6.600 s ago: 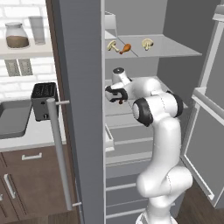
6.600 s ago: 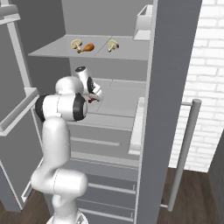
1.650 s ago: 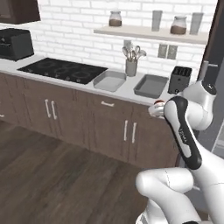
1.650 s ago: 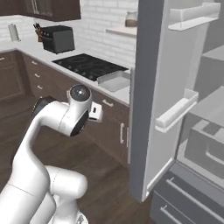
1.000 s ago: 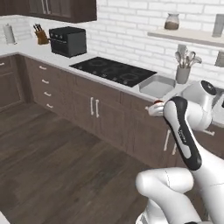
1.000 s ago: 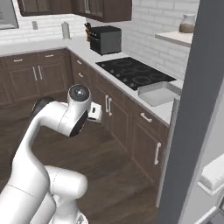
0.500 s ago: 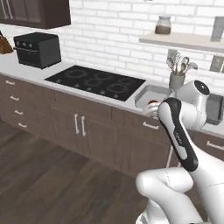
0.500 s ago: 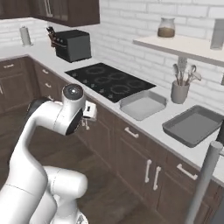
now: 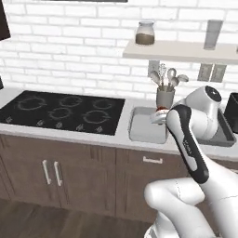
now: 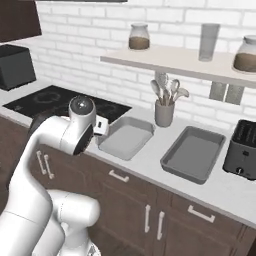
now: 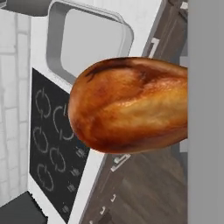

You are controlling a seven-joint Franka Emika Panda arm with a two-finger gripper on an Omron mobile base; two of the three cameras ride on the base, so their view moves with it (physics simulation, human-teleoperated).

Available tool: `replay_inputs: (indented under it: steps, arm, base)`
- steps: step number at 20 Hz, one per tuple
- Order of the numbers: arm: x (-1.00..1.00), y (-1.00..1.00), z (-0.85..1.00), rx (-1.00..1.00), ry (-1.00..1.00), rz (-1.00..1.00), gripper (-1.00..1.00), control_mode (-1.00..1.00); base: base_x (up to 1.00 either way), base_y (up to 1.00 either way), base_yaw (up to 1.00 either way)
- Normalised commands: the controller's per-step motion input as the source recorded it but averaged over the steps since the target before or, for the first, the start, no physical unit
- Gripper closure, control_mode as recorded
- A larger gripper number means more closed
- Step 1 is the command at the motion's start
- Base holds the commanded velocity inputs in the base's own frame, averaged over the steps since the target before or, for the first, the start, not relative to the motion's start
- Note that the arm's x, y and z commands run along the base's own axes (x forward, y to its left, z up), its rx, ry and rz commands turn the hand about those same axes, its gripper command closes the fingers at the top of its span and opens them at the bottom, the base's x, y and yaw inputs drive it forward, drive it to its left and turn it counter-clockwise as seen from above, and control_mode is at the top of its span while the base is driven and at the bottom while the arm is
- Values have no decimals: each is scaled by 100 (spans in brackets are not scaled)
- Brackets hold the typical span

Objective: Place one mushroom and one chicken drumstick in each tupperware on the nearby counter, to pack two identical lunches.

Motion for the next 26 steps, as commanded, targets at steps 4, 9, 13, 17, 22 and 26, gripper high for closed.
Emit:
replay_inputs:
  steps: [4, 9, 13, 17, 22, 26]
  arm:
    - [0, 0, 0, 0, 0, 0, 100, 100]
    - [0, 0, 0, 0, 0, 0, 100, 100]
    - [28, 3, -34, -6, 0, -27, 100, -100]
    - [28, 0, -71, -8, 13, -24, 100, -100]
    - [19, 4, -85, -5, 22, -11, 100, -100]
    - [7, 0, -65, 0, 20, -6, 100, -100]
  base:
    - [100, 41, -47]
    - [85, 40, -47]
    - [13, 5, -11]
    - [0, 0, 0]
    - [0, 0, 0]
    - [0, 0, 0]
